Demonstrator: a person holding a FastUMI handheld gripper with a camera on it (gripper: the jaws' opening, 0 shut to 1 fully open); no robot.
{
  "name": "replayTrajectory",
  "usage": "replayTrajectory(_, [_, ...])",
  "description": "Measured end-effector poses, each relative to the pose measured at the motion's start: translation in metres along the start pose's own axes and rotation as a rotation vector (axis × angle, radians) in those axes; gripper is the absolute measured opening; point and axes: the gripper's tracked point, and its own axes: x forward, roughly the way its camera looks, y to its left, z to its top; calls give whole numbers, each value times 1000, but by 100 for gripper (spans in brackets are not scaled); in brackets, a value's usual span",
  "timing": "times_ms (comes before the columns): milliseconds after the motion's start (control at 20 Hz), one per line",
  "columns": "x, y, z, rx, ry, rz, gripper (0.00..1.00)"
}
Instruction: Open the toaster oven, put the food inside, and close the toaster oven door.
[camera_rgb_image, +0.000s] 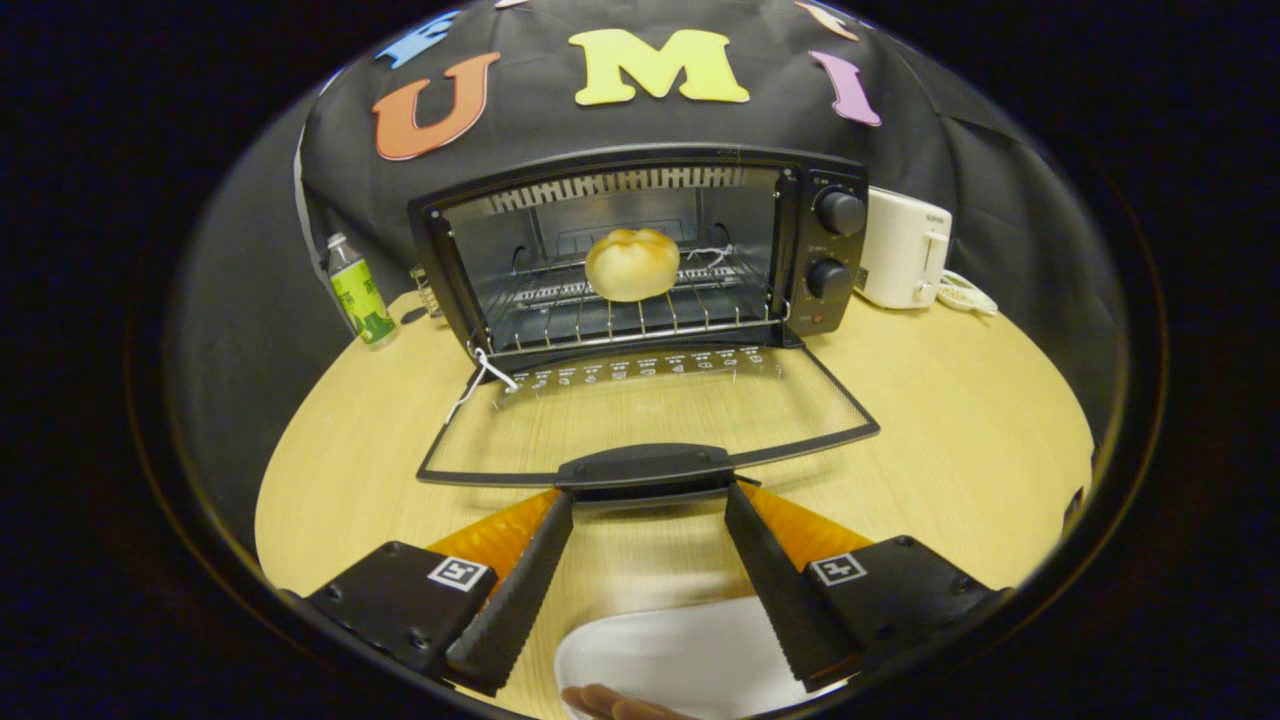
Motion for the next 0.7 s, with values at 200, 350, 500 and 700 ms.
replayTrajectory(200, [-9, 5, 16, -11, -39, -6, 100])
replayTrajectory(350, [-17, 7, 29, 17, -98, 9, 100])
replayTrajectory(500, [-23, 9, 47, 6, -179, 17, 100])
replayTrajectory(700, [-29, 12, 66, -1, -255, 29, 100])
